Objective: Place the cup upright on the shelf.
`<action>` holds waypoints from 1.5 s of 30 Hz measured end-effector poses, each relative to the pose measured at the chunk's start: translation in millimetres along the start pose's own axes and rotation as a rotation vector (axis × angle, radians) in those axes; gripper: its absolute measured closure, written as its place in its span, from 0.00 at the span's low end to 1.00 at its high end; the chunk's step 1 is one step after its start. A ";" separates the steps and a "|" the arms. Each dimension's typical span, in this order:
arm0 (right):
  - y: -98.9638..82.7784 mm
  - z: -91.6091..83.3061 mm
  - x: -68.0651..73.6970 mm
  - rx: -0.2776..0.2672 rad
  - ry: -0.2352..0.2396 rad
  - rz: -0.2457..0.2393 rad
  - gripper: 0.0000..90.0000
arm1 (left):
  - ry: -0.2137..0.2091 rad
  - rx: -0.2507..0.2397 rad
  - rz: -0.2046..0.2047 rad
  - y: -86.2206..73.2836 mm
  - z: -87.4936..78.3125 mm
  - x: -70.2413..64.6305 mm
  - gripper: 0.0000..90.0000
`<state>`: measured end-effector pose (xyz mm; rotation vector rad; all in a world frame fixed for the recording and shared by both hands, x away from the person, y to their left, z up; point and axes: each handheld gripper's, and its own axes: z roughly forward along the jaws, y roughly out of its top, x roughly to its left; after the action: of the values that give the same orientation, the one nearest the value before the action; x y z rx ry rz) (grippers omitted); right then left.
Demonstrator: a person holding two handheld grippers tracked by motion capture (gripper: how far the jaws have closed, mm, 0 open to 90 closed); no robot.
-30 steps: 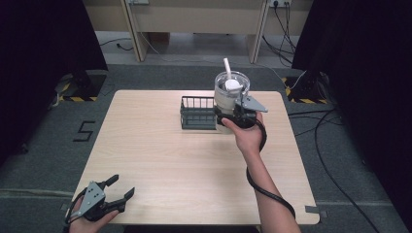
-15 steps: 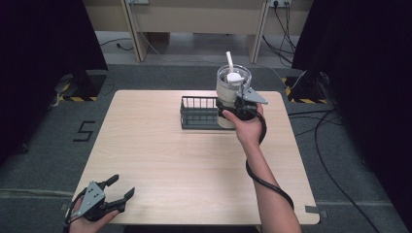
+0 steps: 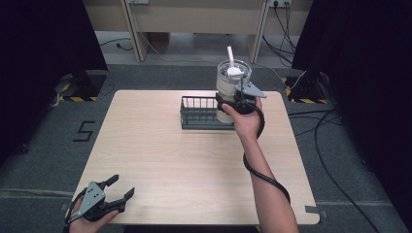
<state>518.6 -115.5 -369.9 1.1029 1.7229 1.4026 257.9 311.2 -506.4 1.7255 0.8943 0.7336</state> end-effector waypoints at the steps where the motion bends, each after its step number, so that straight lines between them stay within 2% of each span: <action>1: 0.4 0.8 0.0 0.001 -0.003 -0.001 0.12 | 0.000 -0.001 0.000 0.1 0.0 0.0 0.28; 20: 8.1 26.5 1.7 0.004 -0.027 0.004 0.12 | 0.004 -0.001 -0.006 -0.6 -0.6 1.6 0.28; 32: 10.3 50.1 0.8 0.002 -0.054 0.039 0.12 | 0.008 0.000 -0.013 -1.6 -0.8 3.8 0.28; 45: 7.2 72.5 3.9 0.029 -0.058 0.022 0.12 | 0.002 -0.002 -0.016 -1.5 -0.2 3.6 0.28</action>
<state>581.9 -80.2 -378.5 1.1701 1.6997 1.3503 259.4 314.7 -507.6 1.7147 0.9077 0.7251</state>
